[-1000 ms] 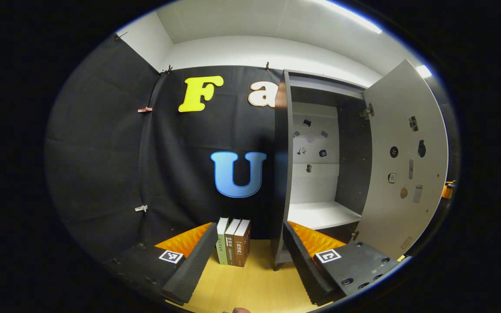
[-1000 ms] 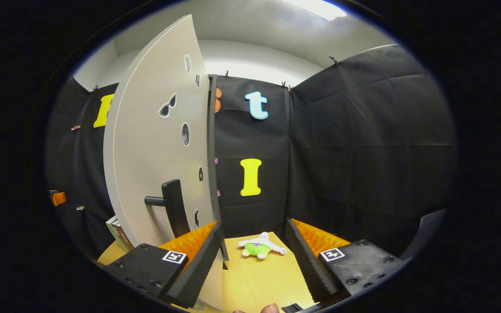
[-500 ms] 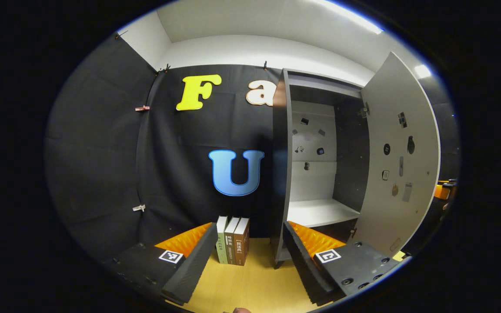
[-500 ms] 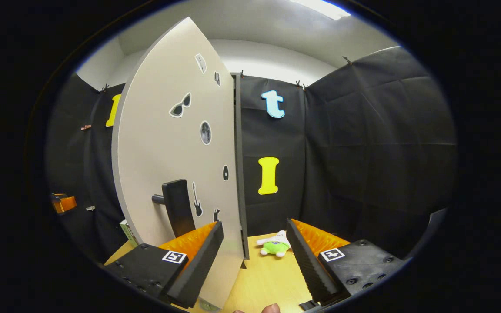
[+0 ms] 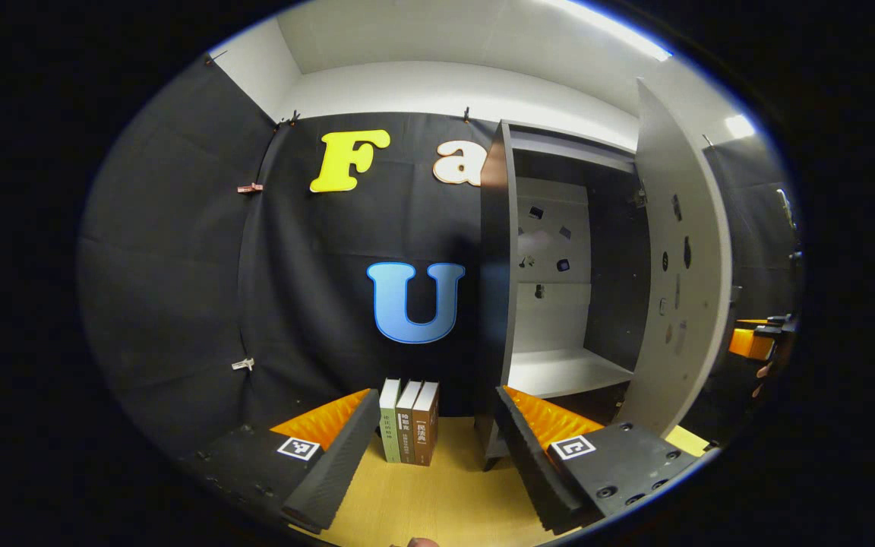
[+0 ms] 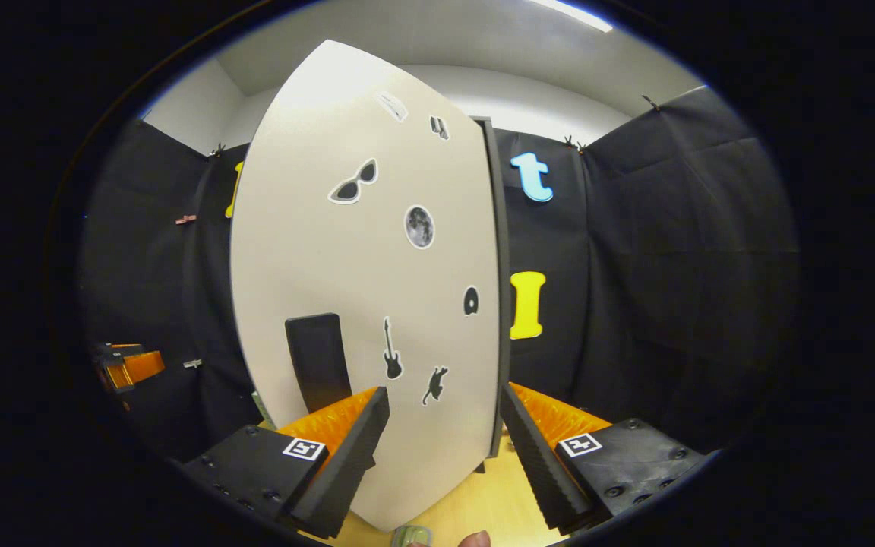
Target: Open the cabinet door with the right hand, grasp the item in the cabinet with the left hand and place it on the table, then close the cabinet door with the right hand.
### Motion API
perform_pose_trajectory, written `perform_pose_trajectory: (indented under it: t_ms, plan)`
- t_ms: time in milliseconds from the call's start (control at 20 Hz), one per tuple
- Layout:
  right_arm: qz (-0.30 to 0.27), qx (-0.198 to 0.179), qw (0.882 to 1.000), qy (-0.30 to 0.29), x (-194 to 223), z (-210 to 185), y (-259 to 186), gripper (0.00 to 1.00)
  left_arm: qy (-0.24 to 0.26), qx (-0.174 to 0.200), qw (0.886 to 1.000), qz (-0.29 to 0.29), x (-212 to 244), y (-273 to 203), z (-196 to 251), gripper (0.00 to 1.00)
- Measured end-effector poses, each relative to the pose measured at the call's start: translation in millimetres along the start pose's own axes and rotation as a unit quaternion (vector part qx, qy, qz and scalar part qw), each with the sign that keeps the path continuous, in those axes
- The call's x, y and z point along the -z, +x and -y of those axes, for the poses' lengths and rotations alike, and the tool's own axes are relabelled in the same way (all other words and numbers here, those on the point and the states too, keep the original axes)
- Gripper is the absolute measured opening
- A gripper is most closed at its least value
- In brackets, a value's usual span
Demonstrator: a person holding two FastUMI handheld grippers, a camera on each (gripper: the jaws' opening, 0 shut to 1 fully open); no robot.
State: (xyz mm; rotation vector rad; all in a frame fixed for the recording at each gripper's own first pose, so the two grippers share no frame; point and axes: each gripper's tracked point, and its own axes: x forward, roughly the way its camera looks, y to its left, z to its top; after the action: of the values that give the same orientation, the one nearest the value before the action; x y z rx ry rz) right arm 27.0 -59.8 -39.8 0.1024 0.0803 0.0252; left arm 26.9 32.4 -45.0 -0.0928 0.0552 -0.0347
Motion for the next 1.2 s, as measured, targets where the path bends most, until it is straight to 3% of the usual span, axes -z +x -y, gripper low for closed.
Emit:
perform_pose_trajectory:
  t_ms: [150,300,1200]
  plan:
    - [0.009,-0.018,1.000,-0.008,-5.1,-25.0,2.0,1.00,0.001,-0.001,1.000,-0.001,0.3,-2.9,-0.1,0.94]
    - [0.015,-0.026,0.999,-0.022,-7.0,-34.7,-2.0,0.96,0.002,-0.004,1.000,-0.002,1.3,-4.6,-1.4,0.94]
    - [0.056,0.010,0.997,-0.045,-31.0,-25.5,-9.5,0.96,0.019,-0.017,1.000,0.006,-6.8,-23.6,11.0,0.94]
